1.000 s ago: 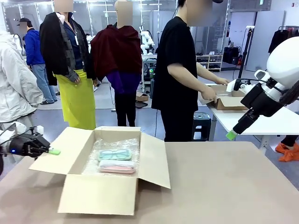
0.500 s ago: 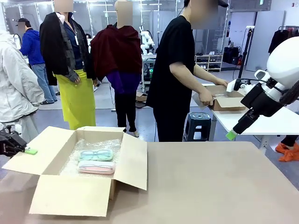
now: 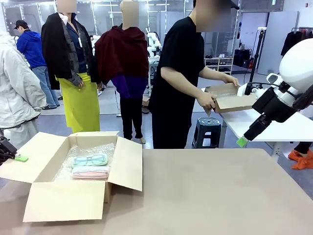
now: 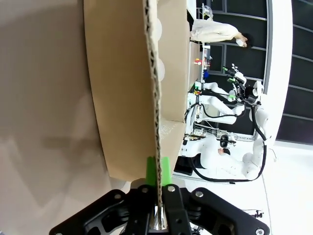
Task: Pack the glasses set securely to prepare it for shipping.
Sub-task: Position the Package Box on the left side of the table.
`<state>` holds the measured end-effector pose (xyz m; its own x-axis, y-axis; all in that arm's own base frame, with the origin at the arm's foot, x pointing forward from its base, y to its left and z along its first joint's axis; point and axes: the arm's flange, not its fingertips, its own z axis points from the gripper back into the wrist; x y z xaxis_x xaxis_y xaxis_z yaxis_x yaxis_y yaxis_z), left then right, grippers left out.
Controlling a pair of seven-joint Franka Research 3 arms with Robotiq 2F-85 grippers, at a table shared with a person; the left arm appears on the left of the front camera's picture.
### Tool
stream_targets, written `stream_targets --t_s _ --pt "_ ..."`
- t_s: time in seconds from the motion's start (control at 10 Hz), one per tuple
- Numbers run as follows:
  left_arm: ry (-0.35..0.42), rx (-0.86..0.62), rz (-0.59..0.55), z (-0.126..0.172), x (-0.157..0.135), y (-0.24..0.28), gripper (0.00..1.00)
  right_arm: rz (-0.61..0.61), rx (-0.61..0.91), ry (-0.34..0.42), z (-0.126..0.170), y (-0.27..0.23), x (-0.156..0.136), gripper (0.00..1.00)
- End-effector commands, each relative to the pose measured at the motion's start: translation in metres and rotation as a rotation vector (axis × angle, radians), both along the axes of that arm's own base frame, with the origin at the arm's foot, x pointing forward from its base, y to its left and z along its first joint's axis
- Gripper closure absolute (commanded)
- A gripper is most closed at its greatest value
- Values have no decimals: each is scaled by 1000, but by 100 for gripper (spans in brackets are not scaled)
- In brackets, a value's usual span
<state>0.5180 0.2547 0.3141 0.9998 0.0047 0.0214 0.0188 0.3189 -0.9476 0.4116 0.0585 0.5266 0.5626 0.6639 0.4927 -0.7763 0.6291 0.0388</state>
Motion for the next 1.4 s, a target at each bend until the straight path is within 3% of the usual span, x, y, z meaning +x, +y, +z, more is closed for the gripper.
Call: stream_targets --t_s 0.0,0.1,0.6,0.7,1.0,1.3 --pt "18 33 18 9 1 10 100 -4 -8 4 1 1 -2 0" --pt "22 47 18 11 1 11 100 -4 -8 4 1 1 -2 0" --pt "8 74 46 24 -6 15 6 -4 -8 4 1 1 -2 0" --pt "3 100 60 29 -9 19 0 -4 -8 4 1 1 -2 0" --pt "-51 264 155 74 -35 37 4 -4 -8 4 1 1 -2 0" --pt "-137 375 182 123 -61 35 0 -4 -8 4 1 1 -2 0"
